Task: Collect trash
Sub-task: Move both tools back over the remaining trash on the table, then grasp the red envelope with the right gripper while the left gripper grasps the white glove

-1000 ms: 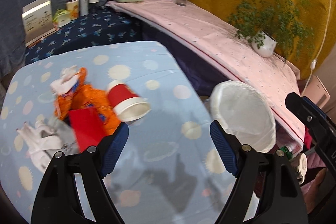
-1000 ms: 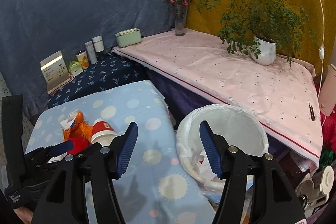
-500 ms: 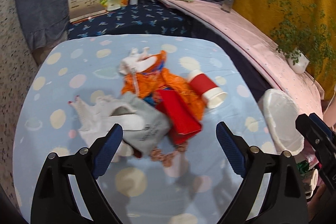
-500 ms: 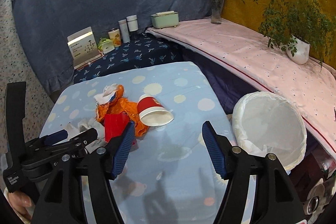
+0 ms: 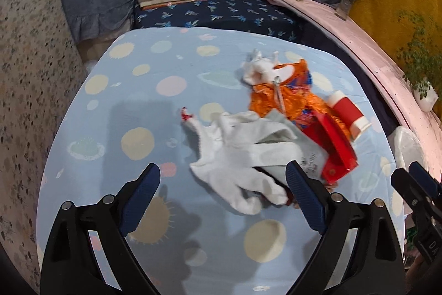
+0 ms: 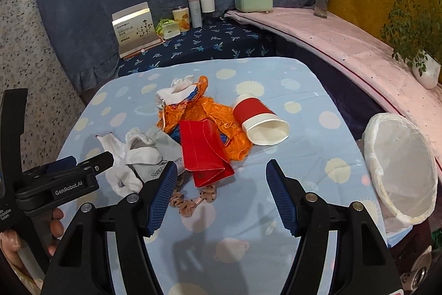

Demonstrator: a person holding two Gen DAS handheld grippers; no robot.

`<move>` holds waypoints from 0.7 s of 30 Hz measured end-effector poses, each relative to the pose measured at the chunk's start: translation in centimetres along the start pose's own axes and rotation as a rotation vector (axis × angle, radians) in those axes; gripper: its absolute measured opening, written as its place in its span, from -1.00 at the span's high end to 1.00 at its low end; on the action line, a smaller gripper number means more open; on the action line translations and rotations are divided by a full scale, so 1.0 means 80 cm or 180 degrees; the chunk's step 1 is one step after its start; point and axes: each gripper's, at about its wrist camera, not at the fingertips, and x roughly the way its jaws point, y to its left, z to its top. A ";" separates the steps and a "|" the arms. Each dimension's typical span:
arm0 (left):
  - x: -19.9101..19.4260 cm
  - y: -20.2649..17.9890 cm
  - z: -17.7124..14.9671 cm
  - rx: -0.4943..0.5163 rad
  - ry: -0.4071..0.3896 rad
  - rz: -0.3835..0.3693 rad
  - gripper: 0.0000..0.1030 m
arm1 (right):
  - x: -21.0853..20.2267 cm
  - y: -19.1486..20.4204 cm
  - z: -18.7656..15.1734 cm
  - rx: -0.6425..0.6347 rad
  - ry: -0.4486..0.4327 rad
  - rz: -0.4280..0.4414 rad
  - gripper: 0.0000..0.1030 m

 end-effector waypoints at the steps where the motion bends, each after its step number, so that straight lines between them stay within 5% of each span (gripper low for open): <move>1: 0.003 0.006 0.002 -0.0031 0.0012 0.0004 -0.71 | 0.006 0.004 0.000 -0.0004 0.0019 0.0016 -0.24; 17: 0.065 0.025 0.026 -0.0369 0.0340 -0.0128 -0.70 | 0.093 0.027 0.014 -0.0067 0.0237 0.0004 -0.38; 21: 0.076 0.022 0.030 -0.0333 0.0356 -0.0172 -0.39 | 0.110 0.019 0.015 -0.0015 0.0299 -0.0026 -0.38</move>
